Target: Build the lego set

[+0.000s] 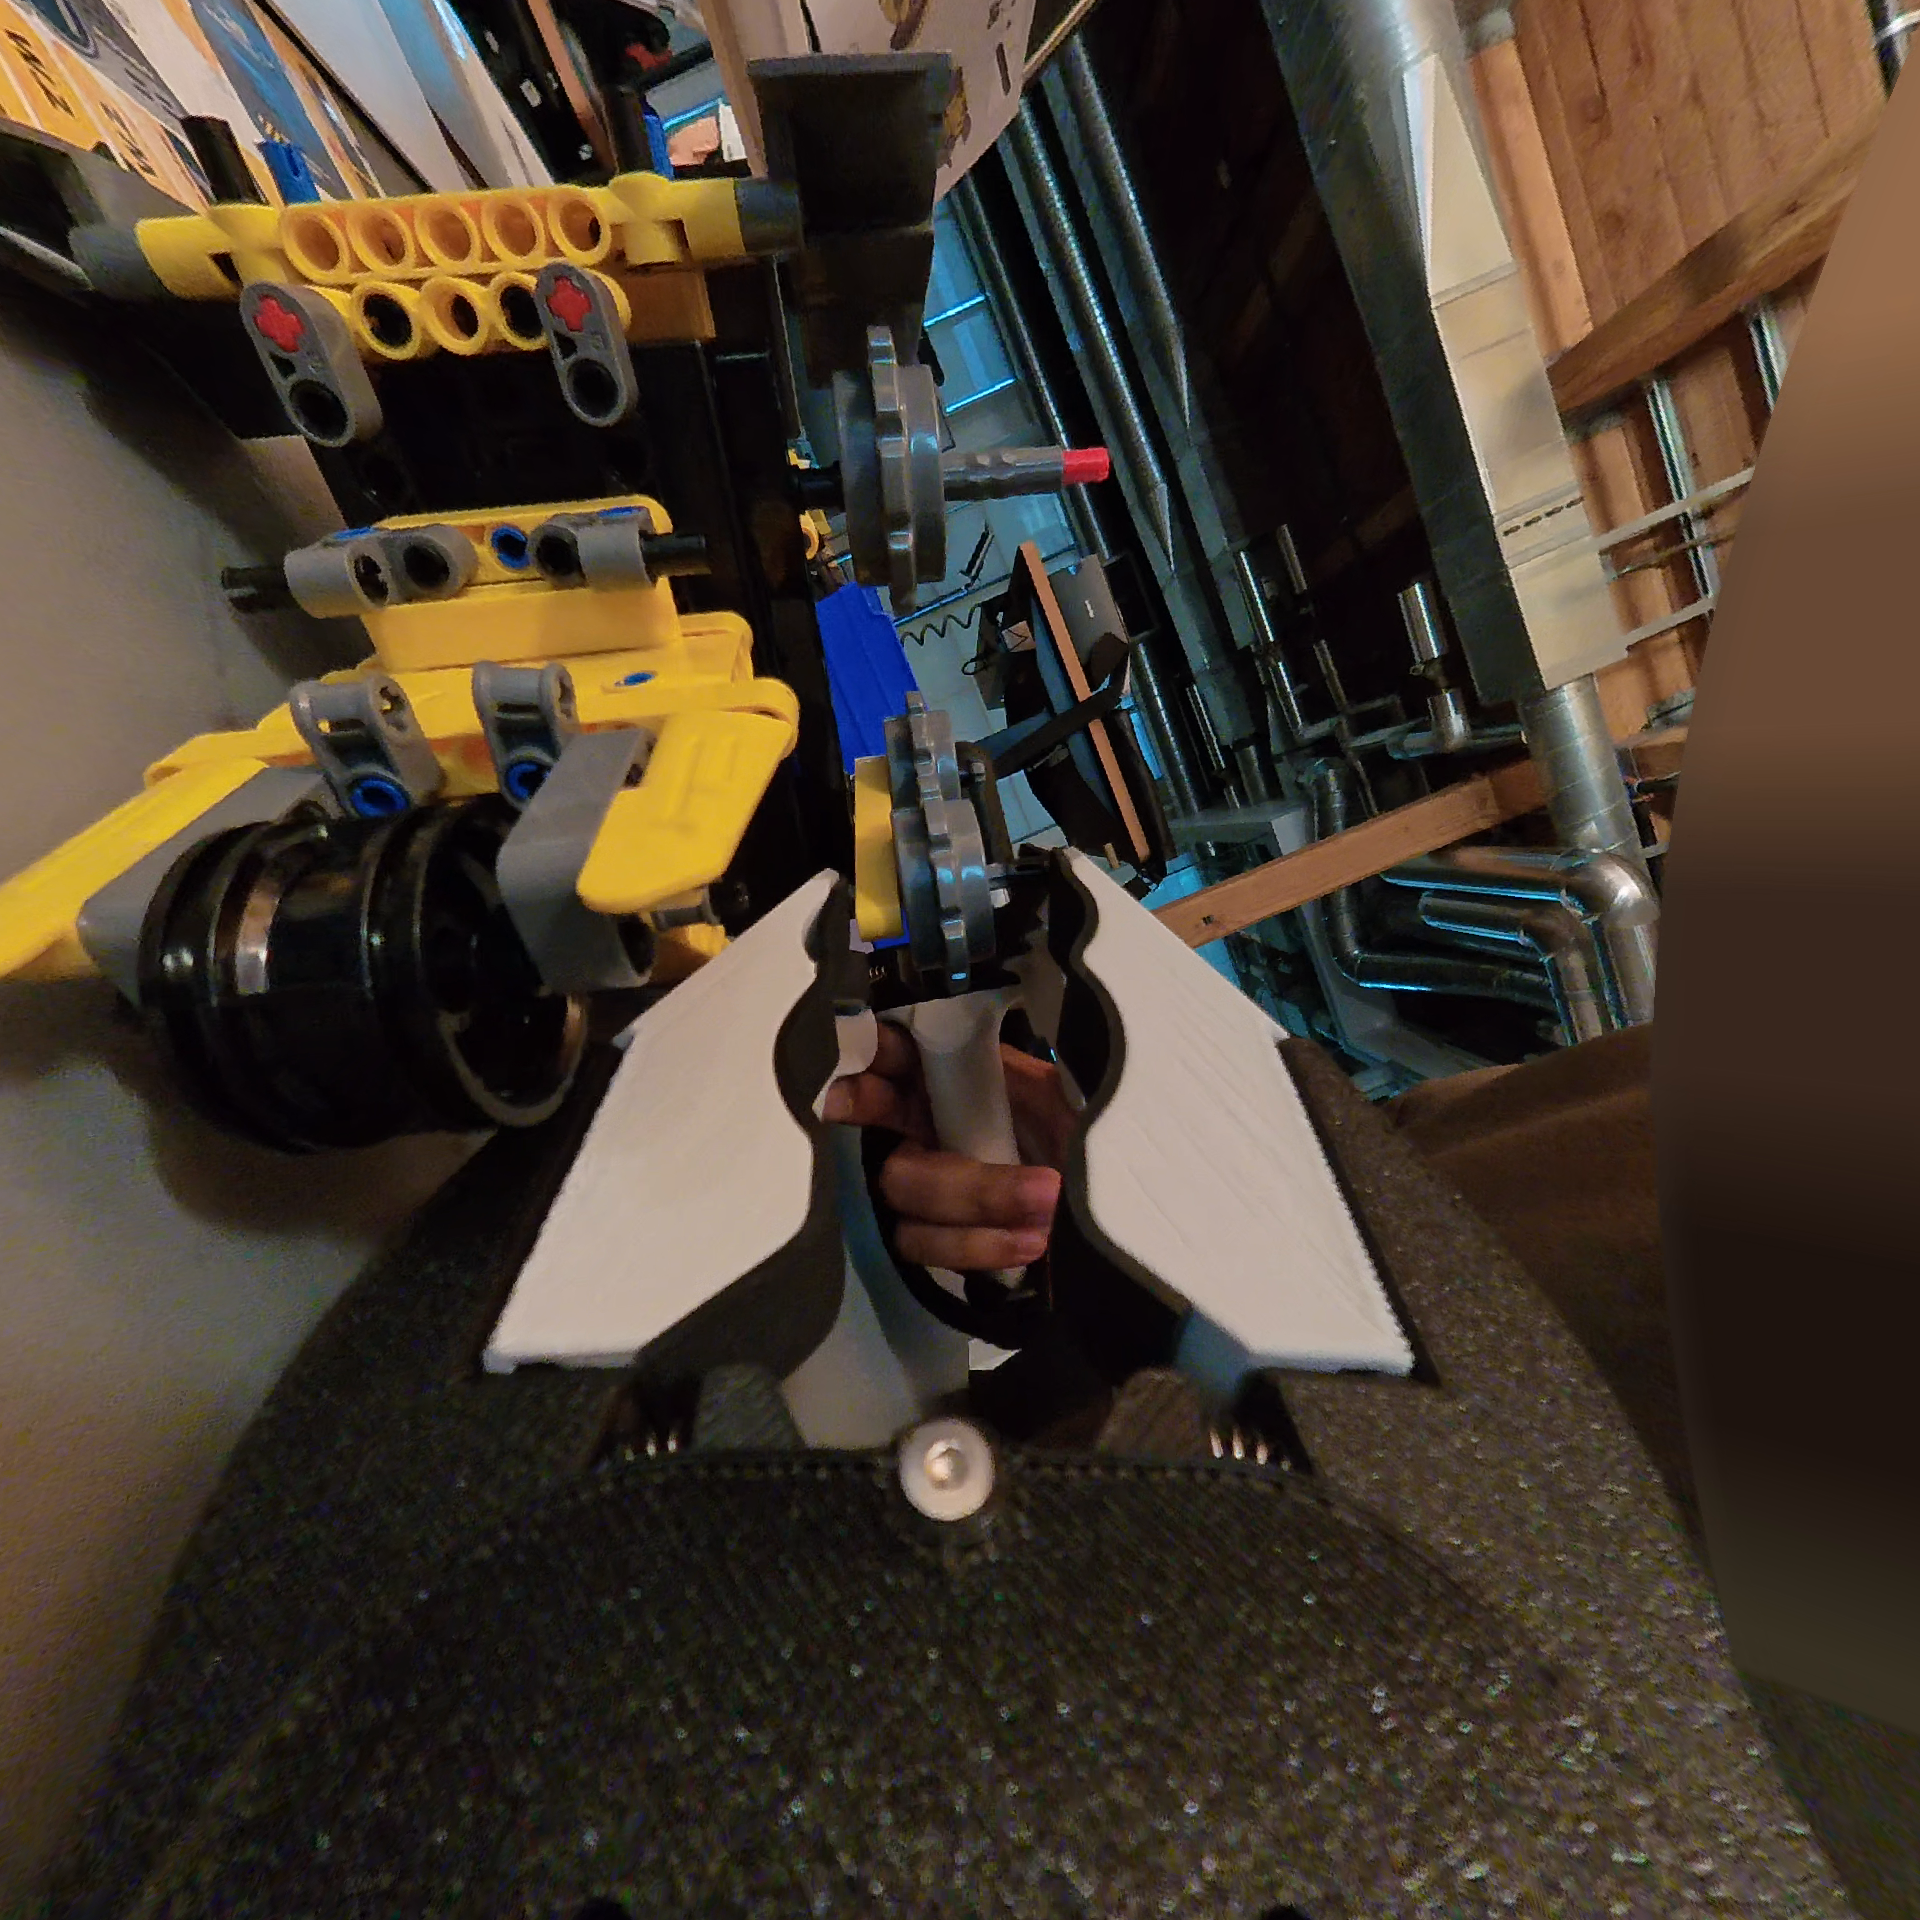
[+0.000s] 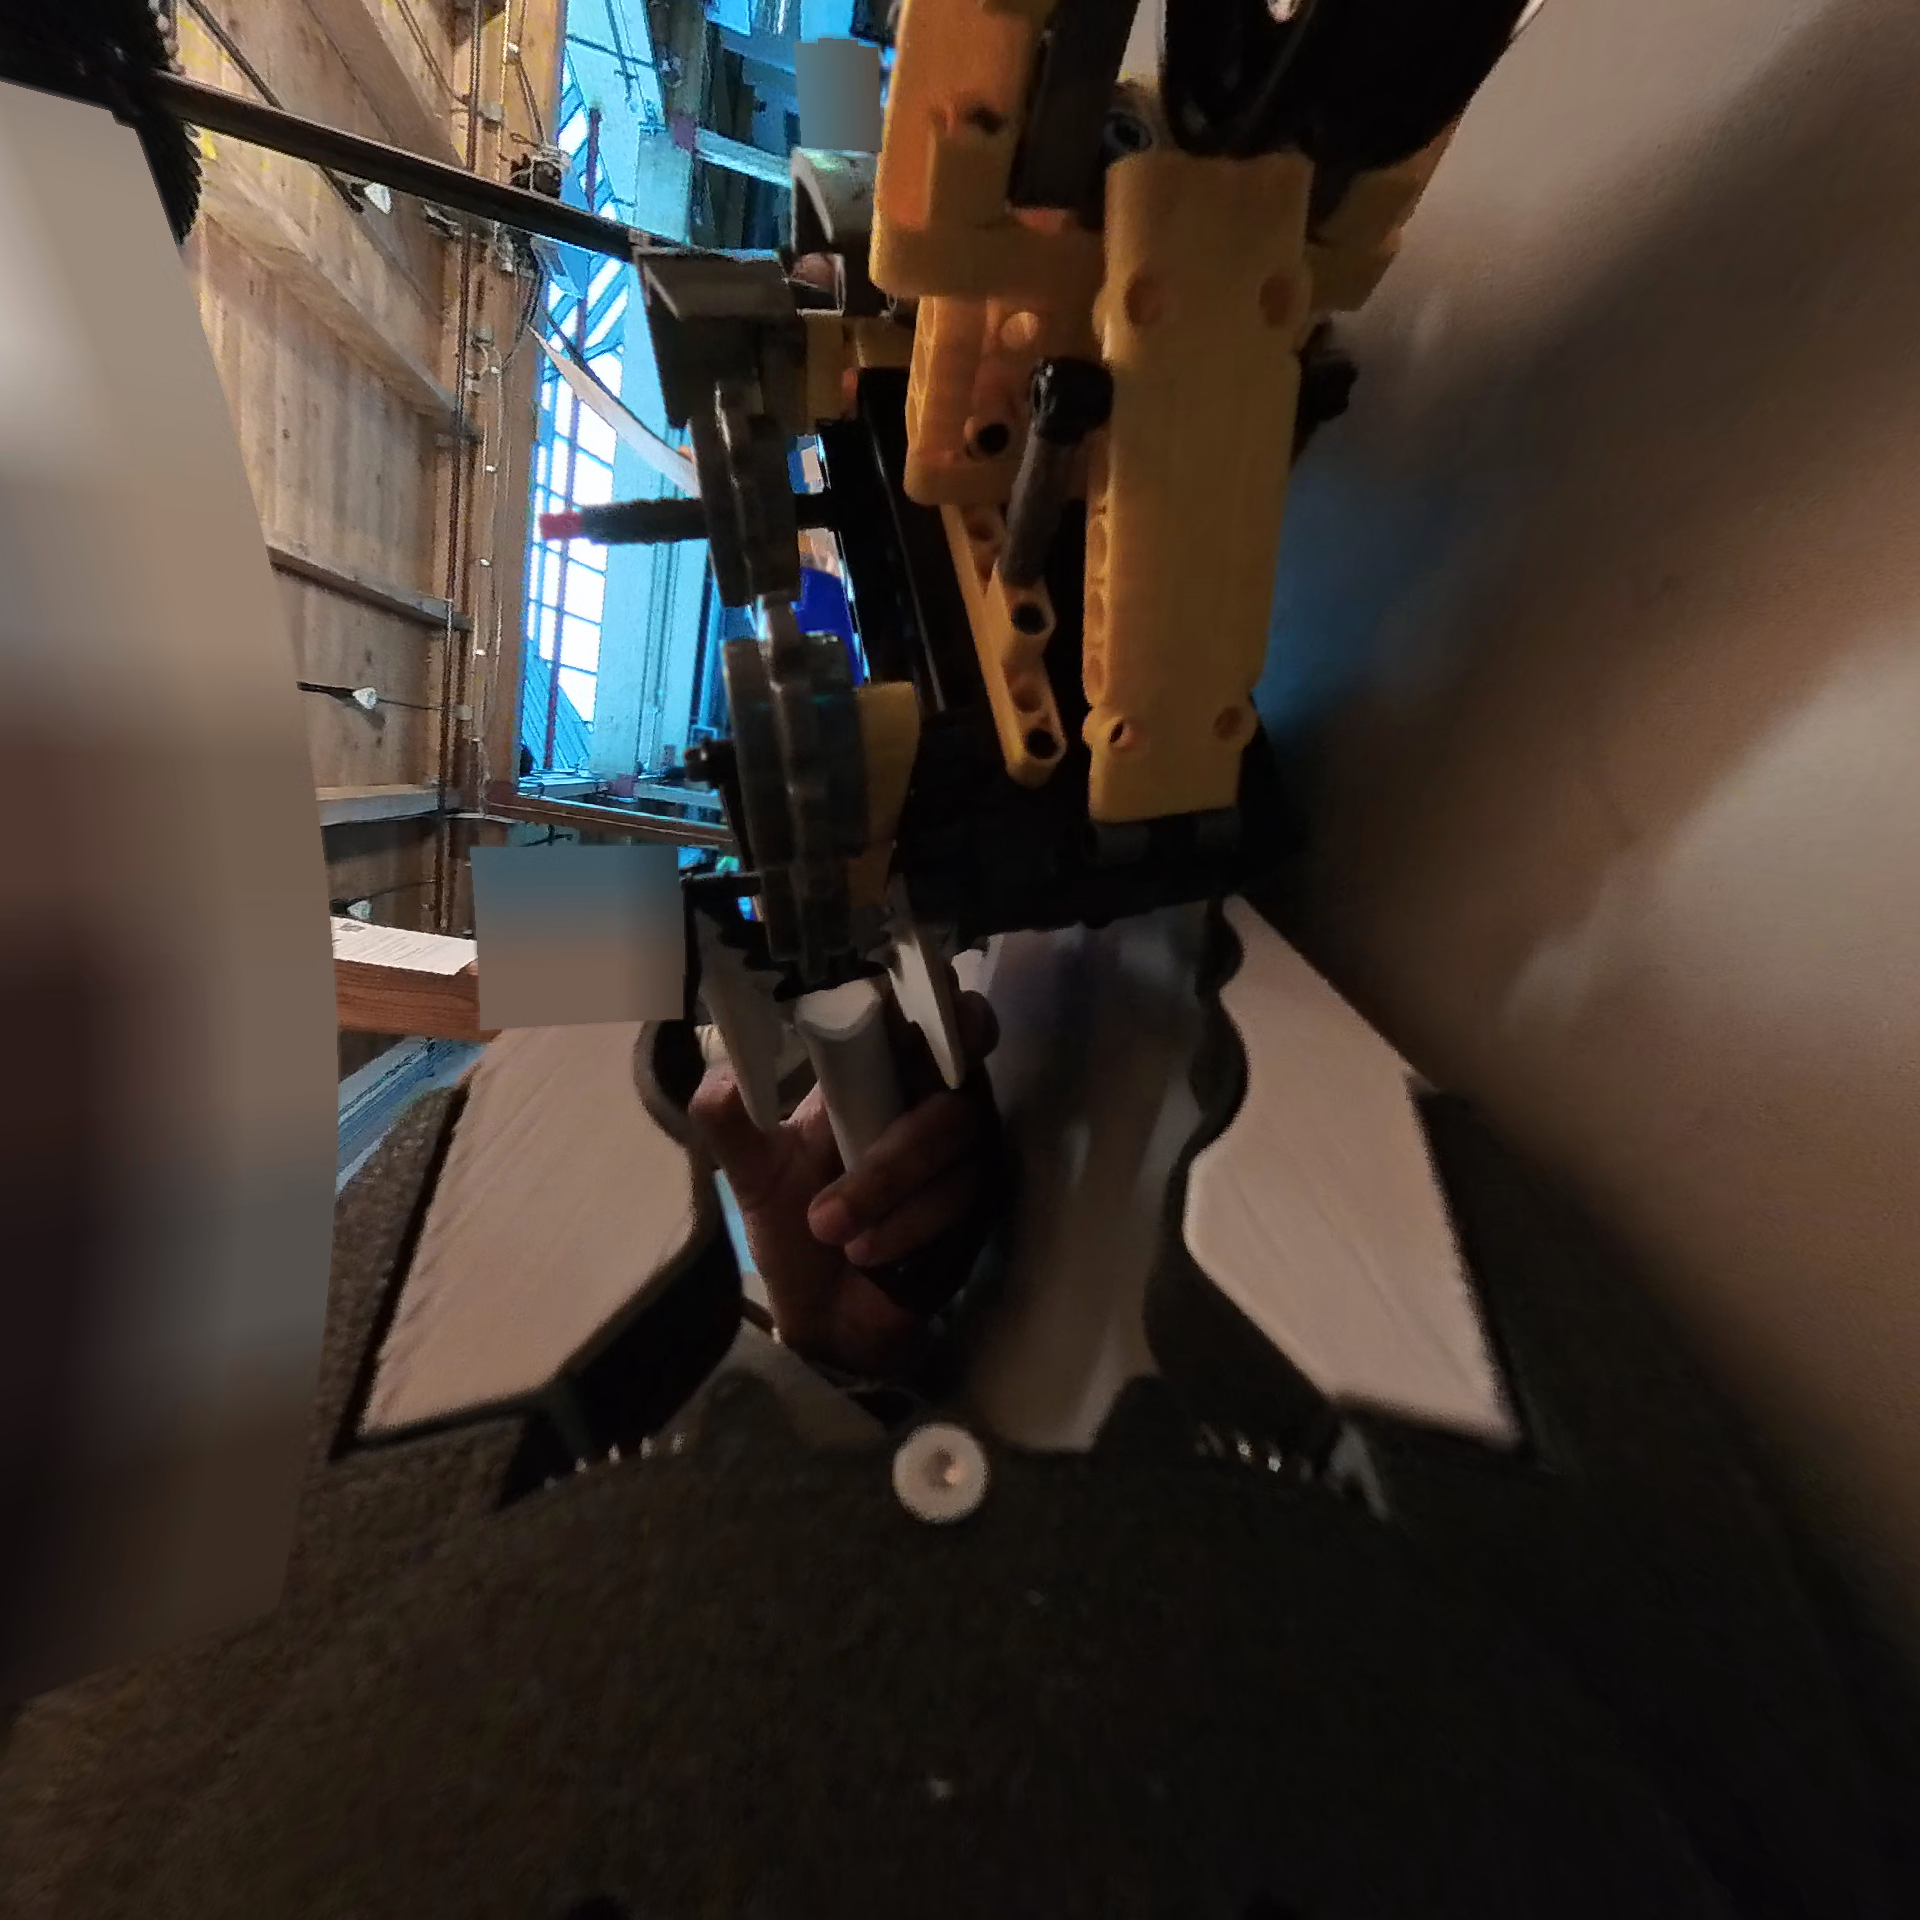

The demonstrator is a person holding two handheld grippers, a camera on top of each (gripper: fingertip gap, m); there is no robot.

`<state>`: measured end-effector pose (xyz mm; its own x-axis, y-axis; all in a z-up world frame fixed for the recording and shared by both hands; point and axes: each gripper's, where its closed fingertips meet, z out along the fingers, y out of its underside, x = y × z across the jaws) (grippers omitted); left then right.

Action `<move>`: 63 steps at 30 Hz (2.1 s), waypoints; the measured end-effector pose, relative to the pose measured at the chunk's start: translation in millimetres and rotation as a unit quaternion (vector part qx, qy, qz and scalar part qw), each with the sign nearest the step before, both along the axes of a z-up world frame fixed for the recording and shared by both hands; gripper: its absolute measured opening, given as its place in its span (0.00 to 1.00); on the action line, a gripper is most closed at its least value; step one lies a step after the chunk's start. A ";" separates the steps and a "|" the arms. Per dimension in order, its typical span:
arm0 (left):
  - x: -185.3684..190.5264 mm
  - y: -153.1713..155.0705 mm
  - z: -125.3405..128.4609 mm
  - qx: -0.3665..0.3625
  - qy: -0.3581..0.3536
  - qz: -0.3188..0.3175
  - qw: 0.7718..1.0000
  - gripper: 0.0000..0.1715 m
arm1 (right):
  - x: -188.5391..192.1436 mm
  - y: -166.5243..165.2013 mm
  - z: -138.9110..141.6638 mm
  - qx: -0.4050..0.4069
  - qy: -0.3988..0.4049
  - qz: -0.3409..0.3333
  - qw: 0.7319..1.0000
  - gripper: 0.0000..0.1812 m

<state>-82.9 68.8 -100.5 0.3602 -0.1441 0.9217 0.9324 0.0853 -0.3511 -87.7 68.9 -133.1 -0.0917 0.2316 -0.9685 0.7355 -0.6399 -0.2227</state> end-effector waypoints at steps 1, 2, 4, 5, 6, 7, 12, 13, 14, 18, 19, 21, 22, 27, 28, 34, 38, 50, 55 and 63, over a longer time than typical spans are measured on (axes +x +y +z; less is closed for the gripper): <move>0.3 0.2 -0.2 -0.001 0.000 -0.001 1.000 0.21 | 0.6 -0.6 0.6 -0.006 -0.002 0.004 1.000 0.52; 0.6 0.3 -0.4 -0.002 -0.001 -0.002 1.000 0.21 | 1.1 -1.0 1.1 -0.012 -0.004 0.006 1.000 0.51; 0.8 0.4 -0.5 -0.003 0.001 -0.002 1.000 0.22 | 1.8 -1.3 1.9 -0.016 -0.005 0.010 1.000 0.49; 1.0 0.5 -0.6 -0.004 0.001 -0.002 1.000 0.22 | 2.2 -1.4 2.5 -0.017 -0.004 0.011 1.000 0.49; 1.2 0.8 -0.7 -0.005 0.002 -0.002 1.000 0.22 | 2.6 -1.7 3.3 -0.021 -0.004 0.012 1.000 0.47; 1.5 1.1 -0.8 -0.006 0.003 -0.002 1.000 0.22 | 3.1 -1.9 4.2 -0.026 -0.005 0.013 1.000 0.46; 2.0 1.4 -1.0 -0.011 0.008 -0.001 1.000 0.22 | 4.1 -1.7 5.6 -0.031 -0.003 0.014 0.999 0.44; 1.8 1.6 -1.4 -0.014 0.010 0.000 1.000 0.22 | 4.0 -1.5 5.8 -0.032 -0.003 0.014 0.999 0.43; 1.5 1.9 -3.7 -0.024 0.013 0.002 1.000 0.19 | 4.2 -1.0 4.6 -0.030 -0.004 0.014 0.999 0.43; 1.3 2.7 -4.1 -0.031 0.022 0.007 0.999 0.18 | 4.1 -0.2 3.9 -0.039 -0.003 0.012 0.999 0.38; 0.9 2.6 -4.1 -0.028 0.017 0.005 0.999 0.18 | 4.0 -0.2 3.9 -0.038 -0.004 0.013 0.999 0.37; 0.0 2.4 -4.1 -0.024 0.012 0.005 1.000 0.18 | 3.6 -0.3 3.9 -0.036 -0.005 0.013 0.999 0.37; -0.4 2.1 -3.8 -0.021 0.009 0.005 1.000 0.18 | 3.4 -0.4 3.8 -0.035 -0.007 0.013 0.999 0.37; 0.7 0.0 0.9 0.002 0.011 0.005 1.000 0.24 | 3.3 -0.9 3.1 -0.021 -0.001 0.012 1.000 0.38; 1.6 -1.2 3.8 0.014 0.011 0.003 1.000 0.27 | 3.6 -0.2 3.0 -0.016 0.002 0.011 1.000 0.38; 0.7 -0.8 0.6 -0.001 0.016 0.010 1.000 0.20 | 2.8 5.7 4.5 0.009 0.016 0.000 1.000 0.41; -0.8 -0.8 -1.7 -0.011 0.017 0.016 1.000 0.17 | 2.1 4.8 3.6 0.013 0.018 0.001 1.000 0.42; -3.0 -1.0 -2.4 -0.015 0.018 0.021 0.999 0.17 | -1.5 1.8 2.4 0.003 0.014 0.006 1.000 0.43; -2.3 0.1 -3.2 -0.022 0.025 0.022 0.999 0.17 | -2.6 1.2 3.5 0.002 0.012 0.009 1.000 0.45; -1.8 1.3 -4.1 -0.028 0.028 0.022 0.999 0.17 | -3.1 2.2 1.6 -0.008 0.005 0.013 1.000 0.42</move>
<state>-84.6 70.1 -104.5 0.4163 -0.0763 0.9060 0.9069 0.1053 -0.4079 -90.8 71.1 -131.6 -0.1065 0.2138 -0.9710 0.7500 -0.6239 -0.2197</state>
